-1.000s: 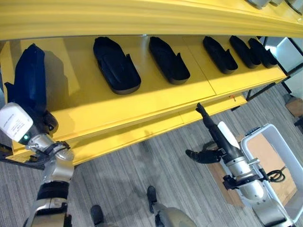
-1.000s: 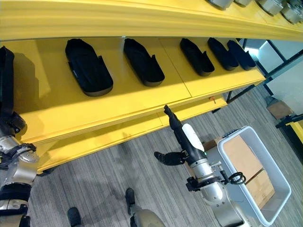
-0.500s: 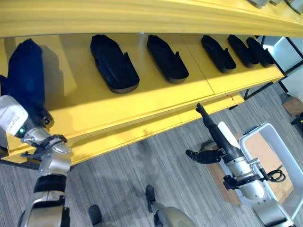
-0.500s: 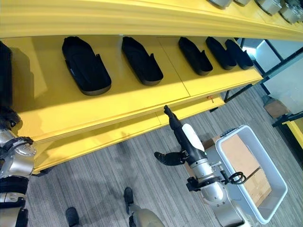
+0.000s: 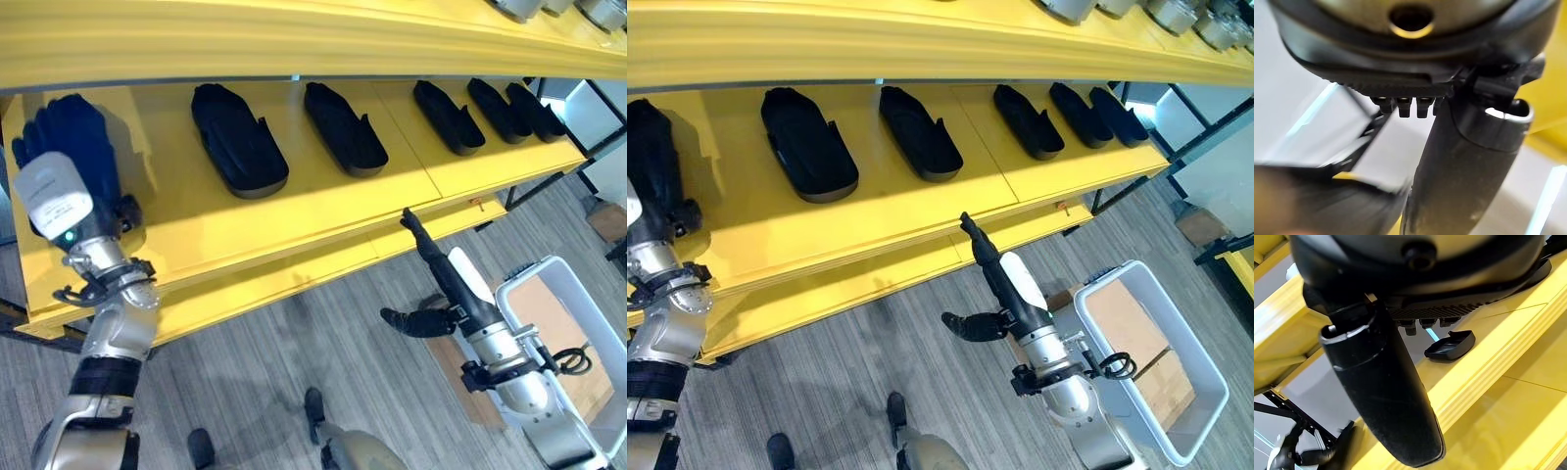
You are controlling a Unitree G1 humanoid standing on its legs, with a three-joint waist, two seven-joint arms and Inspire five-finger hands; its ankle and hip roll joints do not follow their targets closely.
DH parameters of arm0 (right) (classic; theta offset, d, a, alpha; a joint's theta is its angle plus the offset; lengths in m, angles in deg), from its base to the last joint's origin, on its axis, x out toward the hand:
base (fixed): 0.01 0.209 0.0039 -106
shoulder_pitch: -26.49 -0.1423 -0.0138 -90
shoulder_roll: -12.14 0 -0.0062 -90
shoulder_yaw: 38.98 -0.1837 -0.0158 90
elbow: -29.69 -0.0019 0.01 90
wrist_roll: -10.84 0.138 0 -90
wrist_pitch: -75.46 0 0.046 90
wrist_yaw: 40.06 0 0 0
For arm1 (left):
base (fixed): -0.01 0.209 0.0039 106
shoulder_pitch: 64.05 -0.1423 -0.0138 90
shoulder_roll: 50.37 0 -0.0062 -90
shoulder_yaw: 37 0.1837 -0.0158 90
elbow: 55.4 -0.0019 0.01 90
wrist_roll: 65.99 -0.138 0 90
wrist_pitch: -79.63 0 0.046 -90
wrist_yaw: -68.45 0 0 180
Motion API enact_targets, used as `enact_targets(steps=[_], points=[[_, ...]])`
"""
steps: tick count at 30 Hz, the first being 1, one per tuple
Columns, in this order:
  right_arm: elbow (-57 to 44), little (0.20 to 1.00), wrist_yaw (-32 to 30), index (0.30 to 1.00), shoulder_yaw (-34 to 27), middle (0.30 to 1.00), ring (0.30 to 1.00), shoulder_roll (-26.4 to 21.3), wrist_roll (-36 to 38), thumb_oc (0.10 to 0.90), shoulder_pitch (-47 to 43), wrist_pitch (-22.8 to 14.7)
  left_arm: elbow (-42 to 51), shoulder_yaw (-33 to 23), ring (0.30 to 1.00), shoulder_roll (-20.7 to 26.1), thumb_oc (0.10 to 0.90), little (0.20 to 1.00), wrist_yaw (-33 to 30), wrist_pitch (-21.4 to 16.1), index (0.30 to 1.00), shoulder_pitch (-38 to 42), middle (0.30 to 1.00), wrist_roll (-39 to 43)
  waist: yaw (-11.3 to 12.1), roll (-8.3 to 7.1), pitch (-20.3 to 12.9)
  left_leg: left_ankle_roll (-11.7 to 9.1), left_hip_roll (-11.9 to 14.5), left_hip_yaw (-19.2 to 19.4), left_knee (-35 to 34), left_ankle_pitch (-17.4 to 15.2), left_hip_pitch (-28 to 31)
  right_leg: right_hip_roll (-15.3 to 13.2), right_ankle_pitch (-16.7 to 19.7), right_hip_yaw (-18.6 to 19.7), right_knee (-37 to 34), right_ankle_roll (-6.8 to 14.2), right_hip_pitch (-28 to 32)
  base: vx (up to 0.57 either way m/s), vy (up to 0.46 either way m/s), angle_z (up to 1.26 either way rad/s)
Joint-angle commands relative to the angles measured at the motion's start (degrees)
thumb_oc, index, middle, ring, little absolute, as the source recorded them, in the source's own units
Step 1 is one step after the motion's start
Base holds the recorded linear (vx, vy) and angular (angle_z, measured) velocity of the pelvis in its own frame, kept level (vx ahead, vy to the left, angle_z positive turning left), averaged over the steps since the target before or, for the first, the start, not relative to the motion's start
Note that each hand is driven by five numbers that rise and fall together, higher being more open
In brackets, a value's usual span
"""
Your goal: Move parts from the plastic box to the shelf.
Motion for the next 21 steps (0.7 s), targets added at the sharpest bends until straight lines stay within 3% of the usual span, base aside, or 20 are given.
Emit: enact_targets(steps=[1, 6, 21], points=[[-4.93, 1.0, -2.64, 1.0, -5.74, 1.0, 1.0, -0.41, 3.0, 0.9, -3.59, -3.81, 2.28, 0.9, 1.0, 4.35, 0.9, 1.0, -1.03, -5.51, 1.0, 6.83, 1.0, -6.76, -0.52, 1.73, -4.75, 1.05, 0.93, 0.58, -0.34, -4.8, 6.26, -3.48, -3.2, -0.72, -0.05, 4.71, 4.16, 0.0, 0.0, 0.0], [-4.7, 1.0, -2.77, 1.0, -6.39, 1.0, 1.0, 0.27, 2.71, 0.9, -3.49, -3.51, 6.68, 2.13, 1.0, 1.72, 0.9, 1.0, 1.15, -8.55, 1.0, 5.19, 1.0, -7.24, -0.31, 4.02, -6.29, 1.41, 0.31, 0.06, -0.34, -5.13, 6.57, -4.15, -3.5, -1.11, -0.05, 4.79, 4.72, 0.01, 0.01, 0.02], [-4.1, 1.0, -2.96, 1.0, -7.55, 1.0, 1.0, 1.56, 2.5, 0.9, -2.34, -3.01, 13.92, -2.8, 1.0, -0.14, 0.9, 1.0, 3.36, -11.77, 1.0, -5.48, 1.0, -7.12, 1.41, 6.21, -7.34, 1.68, -0.5, -1.29, -0.34, -5.22, 6.94, -5.16, -3.95, -2.4, -0.05, 4.56, 6.37, 0.0, 0.003, 0.01]])
